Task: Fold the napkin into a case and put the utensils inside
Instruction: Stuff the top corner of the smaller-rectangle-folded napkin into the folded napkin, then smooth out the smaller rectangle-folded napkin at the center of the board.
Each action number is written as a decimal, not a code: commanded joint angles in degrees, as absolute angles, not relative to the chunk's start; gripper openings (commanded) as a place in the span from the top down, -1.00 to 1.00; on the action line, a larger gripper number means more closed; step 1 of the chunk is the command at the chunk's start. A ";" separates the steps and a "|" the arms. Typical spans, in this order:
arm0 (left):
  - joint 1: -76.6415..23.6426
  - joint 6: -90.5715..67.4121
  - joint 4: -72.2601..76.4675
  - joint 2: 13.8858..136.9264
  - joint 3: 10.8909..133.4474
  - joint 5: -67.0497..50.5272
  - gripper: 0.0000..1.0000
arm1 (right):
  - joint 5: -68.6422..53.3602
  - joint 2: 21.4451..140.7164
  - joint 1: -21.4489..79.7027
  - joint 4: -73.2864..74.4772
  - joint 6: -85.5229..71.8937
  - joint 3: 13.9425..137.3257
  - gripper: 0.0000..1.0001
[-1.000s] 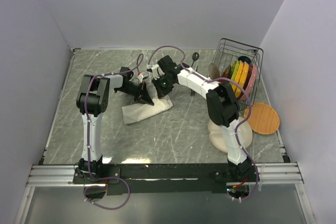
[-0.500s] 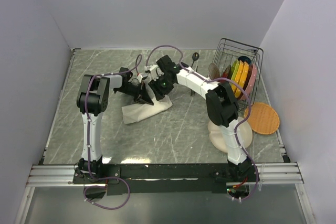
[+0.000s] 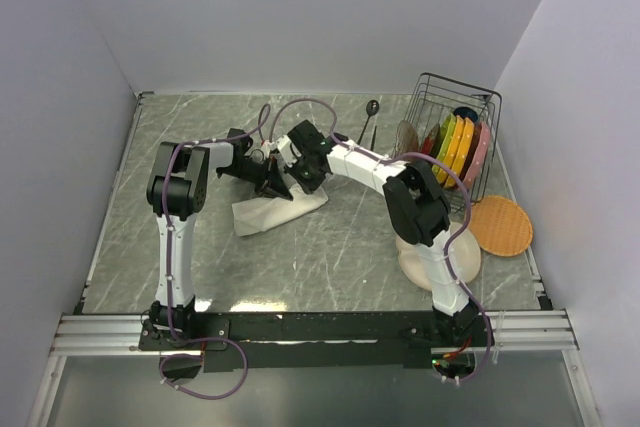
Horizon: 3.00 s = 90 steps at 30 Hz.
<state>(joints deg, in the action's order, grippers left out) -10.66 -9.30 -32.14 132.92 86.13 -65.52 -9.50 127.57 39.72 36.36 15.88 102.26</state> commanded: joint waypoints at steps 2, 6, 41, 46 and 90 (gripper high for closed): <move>-9.06 -8.00 -29.27 130.97 86.31 -60.38 0.56 | -4.22 128.58 40.34 34.45 15.82 99.32 1.00; -6.69 -5.73 -30.05 126.48 85.60 -60.91 0.18 | -3.17 128.15 40.34 33.58 16.00 97.56 1.00; -11.34 23.12 -22.24 99.05 61.78 -40.52 0.67 | -9.75 127.62 39.20 32.17 12.74 96.42 1.00; -10.81 21.71 -23.02 101.24 65.21 -40.52 0.90 | -9.49 127.53 39.20 31.38 13.71 96.24 1.00; -3.69 6.86 -38.32 124.36 70.31 -54.23 0.98 | -12.04 125.25 41.13 27.05 20.49 103.70 0.37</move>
<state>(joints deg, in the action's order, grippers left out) -4.16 6.44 -39.59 120.92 69.80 -59.07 -13.56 125.84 40.82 24.18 23.97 97.32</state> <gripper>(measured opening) 0.065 0.256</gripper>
